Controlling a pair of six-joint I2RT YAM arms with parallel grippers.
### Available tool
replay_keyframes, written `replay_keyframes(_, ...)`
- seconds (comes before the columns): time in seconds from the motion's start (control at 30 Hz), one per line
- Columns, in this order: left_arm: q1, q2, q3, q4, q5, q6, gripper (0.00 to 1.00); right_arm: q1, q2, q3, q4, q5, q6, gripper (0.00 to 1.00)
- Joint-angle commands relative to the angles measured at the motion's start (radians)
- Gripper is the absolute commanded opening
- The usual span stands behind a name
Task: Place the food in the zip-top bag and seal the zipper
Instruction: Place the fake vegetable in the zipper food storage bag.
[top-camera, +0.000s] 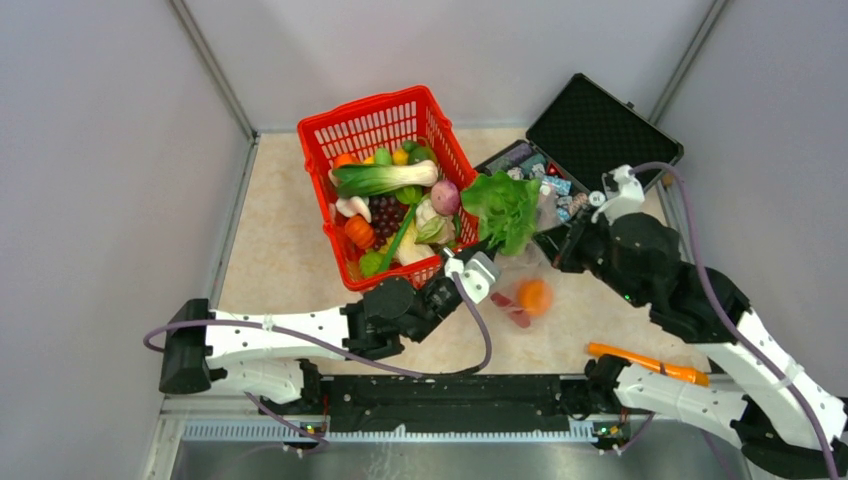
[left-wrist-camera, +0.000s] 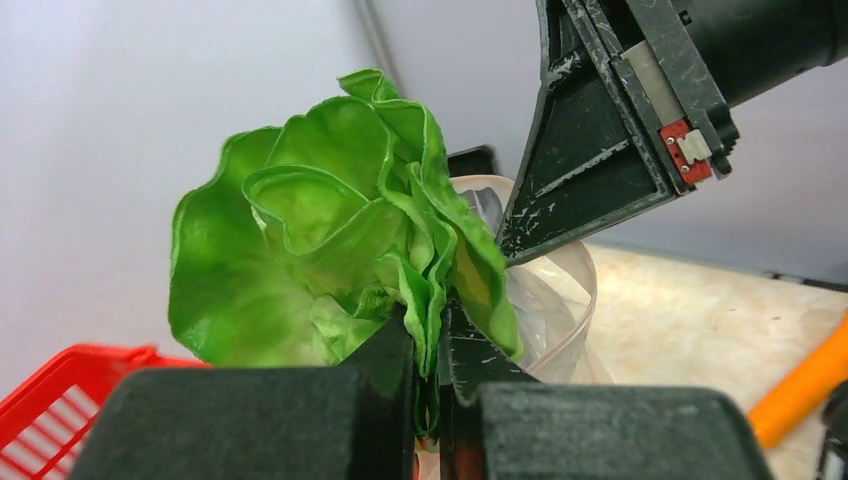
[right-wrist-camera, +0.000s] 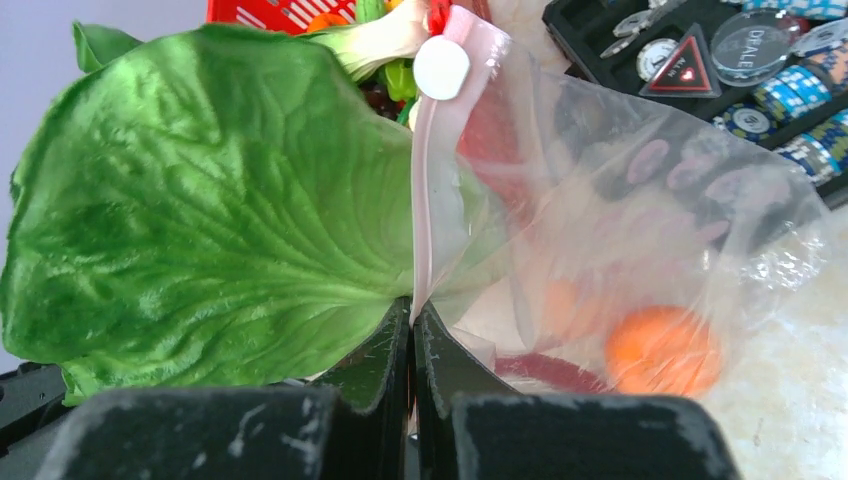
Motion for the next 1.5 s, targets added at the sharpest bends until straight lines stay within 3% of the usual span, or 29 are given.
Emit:
replay_keyframes(0.0, -0.006, -0.001, 0.057, 0.048, 0.198, -0.118, 0.00, -0.005, -0.034, 0.064, -0.059, 0.074, -0.005, 0.00)
replay_keyframes(0.2, 0.008, 0.017, 0.061, 0.094, 0.182, -0.202, 0.00, -0.005, -0.010, 0.085, -0.124, 0.183, -0.011, 0.00)
replay_keyframes(0.33, 0.093, 0.012, 0.078, -0.001, 0.368, -0.382, 0.00, -0.004, -0.016, 0.083, -0.101, 0.200, -0.027, 0.00)
replay_keyframes(0.53, 0.199, -0.046, 0.046, 0.003, 0.395, -0.555, 0.00, -0.005, 0.032, 0.090, -0.099, 0.192, -0.078, 0.00)
replay_keyframes(0.6, 0.254, -0.030, 0.104, -0.087, 0.477, -0.658, 0.00, -0.006, 0.038, 0.069, -0.064, 0.161, -0.084, 0.00)
replay_keyframes(0.7, 0.316, -0.002, 0.127, -0.089, 0.603, -0.783, 0.00, -0.006, 0.044, 0.045, -0.044, 0.166, -0.082, 0.00)
replay_keyframes(0.87, 0.314, 0.044, 0.143, -0.198, 0.569, -0.704, 0.00, -0.007, 0.036, 0.062, -0.034, 0.170, -0.080, 0.00)
replay_keyframes(1.03, 0.211, 0.078, 0.135, -0.287, 0.147, -0.443, 0.00, -0.006, 0.033, 0.094, -0.033, 0.151, -0.096, 0.00)
replay_keyframes(1.17, 0.151, 0.101, 0.148, -0.245, -0.112, -0.180, 0.00, -0.007, 0.044, 0.096, -0.047, 0.150, -0.096, 0.00)
replay_keyframes(1.3, 0.143, 0.115, 0.149, -0.180, -0.192, -0.088, 0.00, -0.007, 0.032, 0.070, -0.020, 0.135, -0.083, 0.00)
replay_keyframes(1.47, 0.109, 0.138, 0.164, -0.137, -0.171, -0.100, 0.00, -0.007, 0.031, 0.041, 0.013, 0.114, -0.058, 0.00)
